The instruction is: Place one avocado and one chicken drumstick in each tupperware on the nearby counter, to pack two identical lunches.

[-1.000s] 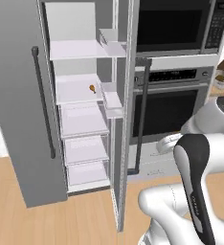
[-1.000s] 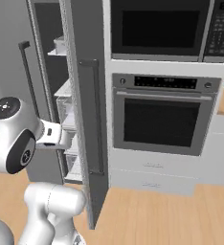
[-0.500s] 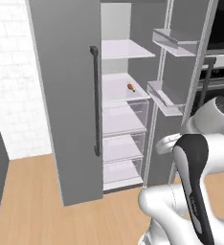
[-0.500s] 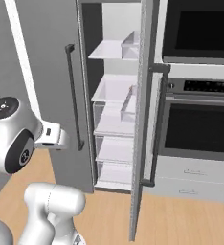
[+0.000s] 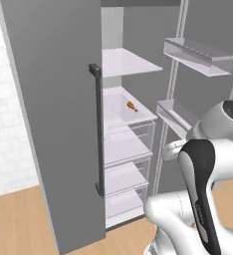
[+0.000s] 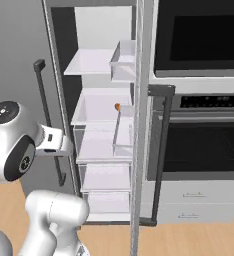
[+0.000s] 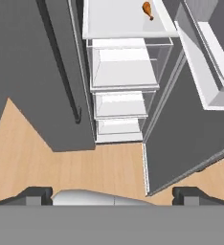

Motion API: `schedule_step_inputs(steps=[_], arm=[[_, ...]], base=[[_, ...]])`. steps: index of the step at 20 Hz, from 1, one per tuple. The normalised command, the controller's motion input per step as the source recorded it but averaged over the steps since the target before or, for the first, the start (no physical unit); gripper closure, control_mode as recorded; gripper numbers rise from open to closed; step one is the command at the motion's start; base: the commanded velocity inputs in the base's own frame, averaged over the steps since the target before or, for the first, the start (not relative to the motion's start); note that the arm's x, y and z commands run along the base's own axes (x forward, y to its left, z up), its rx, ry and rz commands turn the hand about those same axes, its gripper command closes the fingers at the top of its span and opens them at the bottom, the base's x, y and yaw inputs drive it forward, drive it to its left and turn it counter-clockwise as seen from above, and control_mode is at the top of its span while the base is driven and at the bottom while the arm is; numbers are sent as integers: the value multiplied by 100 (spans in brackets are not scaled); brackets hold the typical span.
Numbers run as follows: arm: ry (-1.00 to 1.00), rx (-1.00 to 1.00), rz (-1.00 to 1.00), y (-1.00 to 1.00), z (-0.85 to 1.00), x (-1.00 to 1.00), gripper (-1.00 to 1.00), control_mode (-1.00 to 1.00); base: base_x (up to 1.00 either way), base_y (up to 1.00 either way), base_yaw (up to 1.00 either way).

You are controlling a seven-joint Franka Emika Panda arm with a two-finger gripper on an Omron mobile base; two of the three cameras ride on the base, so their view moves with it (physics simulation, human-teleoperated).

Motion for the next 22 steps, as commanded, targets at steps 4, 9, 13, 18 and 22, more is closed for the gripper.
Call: schedule_step_inputs(steps=[4, 9, 13, 18, 22], arm=[[0, 0, 0, 0, 0, 0, -100, 100], [0, 0, 0, 0, 0, 0, -100, 100], [0, 0, 0, 0, 0, 0, -100, 100], [0, 0, 0, 0, 0, 0, -100, 100], [0, 0, 0, 0, 0, 0, -100, 100]], base=[[79, 23, -24], [61, 2, -20], [54, 0, -16], [41, -5, -14], [26, -14, -12]])
